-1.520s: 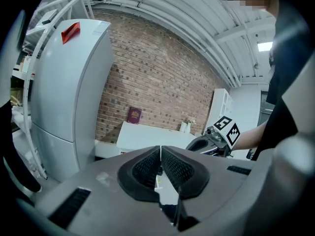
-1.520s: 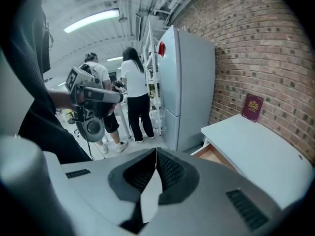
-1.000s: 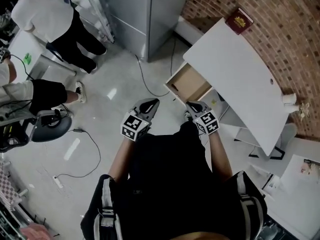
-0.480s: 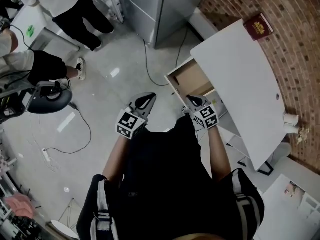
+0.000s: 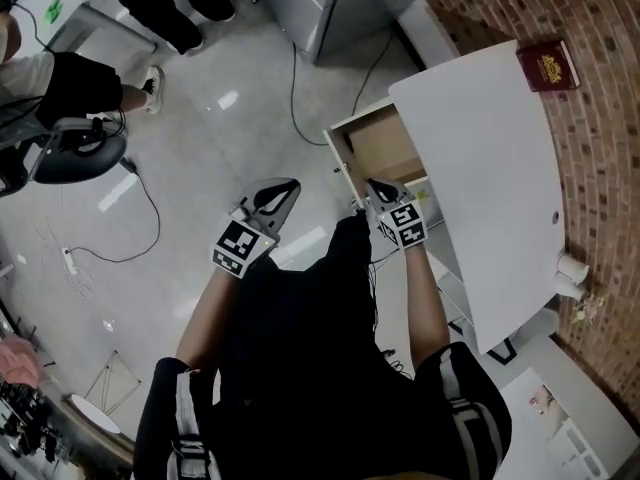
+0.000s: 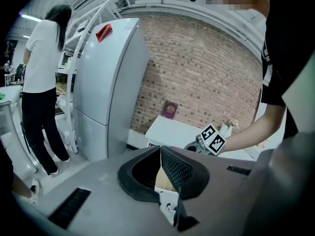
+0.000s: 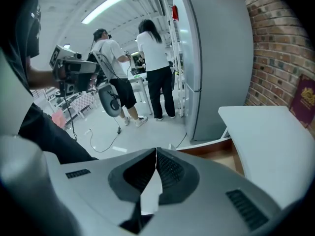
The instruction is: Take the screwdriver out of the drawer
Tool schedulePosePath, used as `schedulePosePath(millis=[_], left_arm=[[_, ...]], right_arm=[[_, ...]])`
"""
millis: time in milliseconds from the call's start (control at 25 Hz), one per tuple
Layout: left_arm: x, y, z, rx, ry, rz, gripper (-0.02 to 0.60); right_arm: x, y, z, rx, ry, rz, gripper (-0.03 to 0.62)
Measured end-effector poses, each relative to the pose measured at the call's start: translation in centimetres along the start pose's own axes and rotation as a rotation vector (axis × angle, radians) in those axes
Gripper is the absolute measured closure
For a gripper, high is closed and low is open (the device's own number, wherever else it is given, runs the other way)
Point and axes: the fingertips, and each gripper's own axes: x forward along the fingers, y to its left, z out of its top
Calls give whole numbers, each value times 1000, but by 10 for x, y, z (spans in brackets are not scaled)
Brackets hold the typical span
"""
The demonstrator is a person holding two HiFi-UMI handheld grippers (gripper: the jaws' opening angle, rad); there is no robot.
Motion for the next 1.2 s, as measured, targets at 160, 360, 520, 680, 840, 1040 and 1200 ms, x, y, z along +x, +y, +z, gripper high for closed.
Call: schedulePosePath(millis=[160,360,520,680,840,1040,1200], left_arm=[[10,-3,-13,-23,16,14,563],[26,-7,-34,-49,32,3,563],[39,-8,-56,-56,56,0,563],[48,-8,-87,-18,124,-7,563],[52,-3,-109,-42,150,-2,563],[60,7,-117,-89,132,11,563],[63,14,-124,-182,83,15,563]], right_arm=[[24,-11,-22,-11,38,35,536],[54,-25,-39,-64,74,72,536],[75,-36,-56,-85,106,85,536],[104,-46,-79,-101,153,104,536],[139,-61,-107,-125,218,124,534],[181,-84,-130,-48,271,134,509],[214,-98,-143,-10,303,108,498]])
